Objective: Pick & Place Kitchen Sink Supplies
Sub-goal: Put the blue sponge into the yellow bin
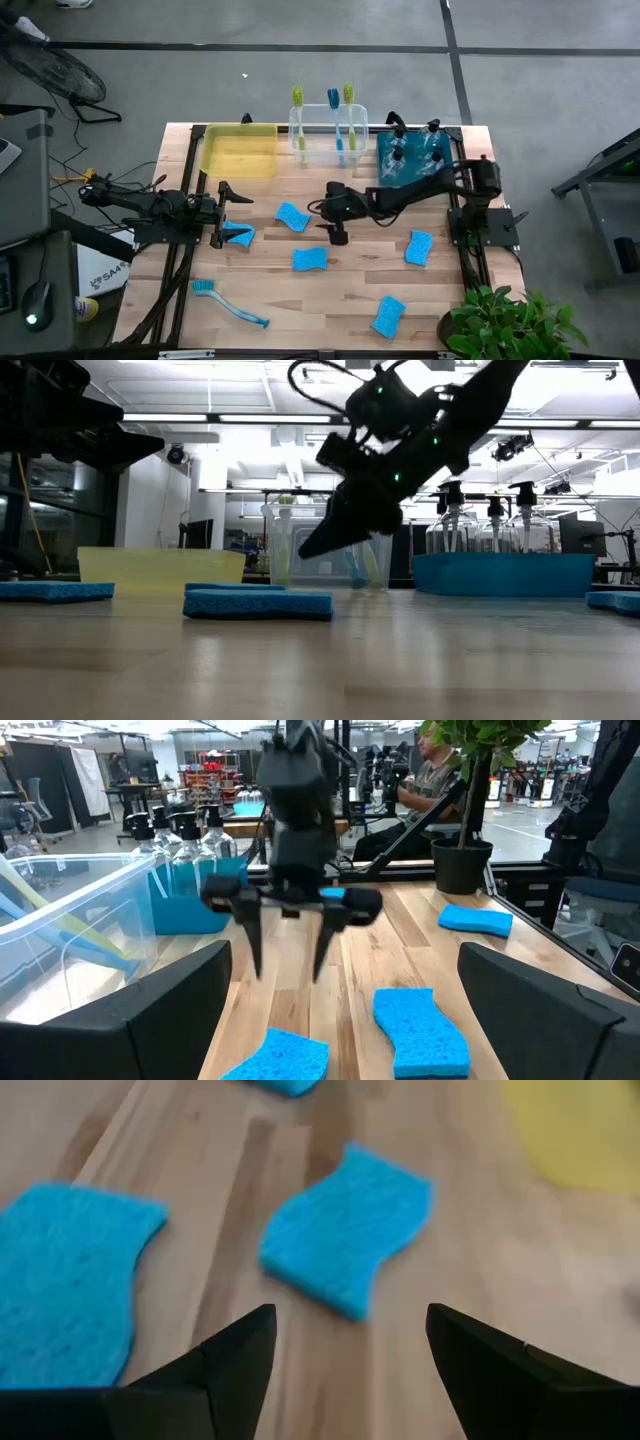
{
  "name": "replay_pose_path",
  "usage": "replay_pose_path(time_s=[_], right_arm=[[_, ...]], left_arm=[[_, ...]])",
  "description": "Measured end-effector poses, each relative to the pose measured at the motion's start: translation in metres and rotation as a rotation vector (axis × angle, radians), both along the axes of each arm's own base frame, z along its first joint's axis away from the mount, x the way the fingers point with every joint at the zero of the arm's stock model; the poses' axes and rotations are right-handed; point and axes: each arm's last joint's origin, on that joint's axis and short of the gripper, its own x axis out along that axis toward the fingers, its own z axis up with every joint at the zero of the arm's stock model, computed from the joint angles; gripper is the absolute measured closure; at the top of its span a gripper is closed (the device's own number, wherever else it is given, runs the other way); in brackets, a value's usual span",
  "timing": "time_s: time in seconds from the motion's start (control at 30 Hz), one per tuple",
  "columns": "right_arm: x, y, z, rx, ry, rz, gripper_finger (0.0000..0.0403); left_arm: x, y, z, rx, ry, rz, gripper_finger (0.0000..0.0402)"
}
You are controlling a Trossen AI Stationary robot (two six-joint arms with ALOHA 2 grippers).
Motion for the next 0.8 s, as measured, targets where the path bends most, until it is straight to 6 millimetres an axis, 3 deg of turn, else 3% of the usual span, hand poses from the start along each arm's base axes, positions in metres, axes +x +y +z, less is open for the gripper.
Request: replay_pose_path(time_s=[0.27, 0.8], right_arm=[[0.012, 0.003, -0.027, -0.006, -0.058, 0.001, 0.0172], [0.018, 0.001, -0.053, -0.028, -0.072, -0.032, 0.0183]], left_arm=[[0.0, 0.0, 0.0, 0.0, 0.0, 0.0, 0.002], [0.0, 0.0, 0.0, 0.0, 0.001, 0.0, 0.002]])
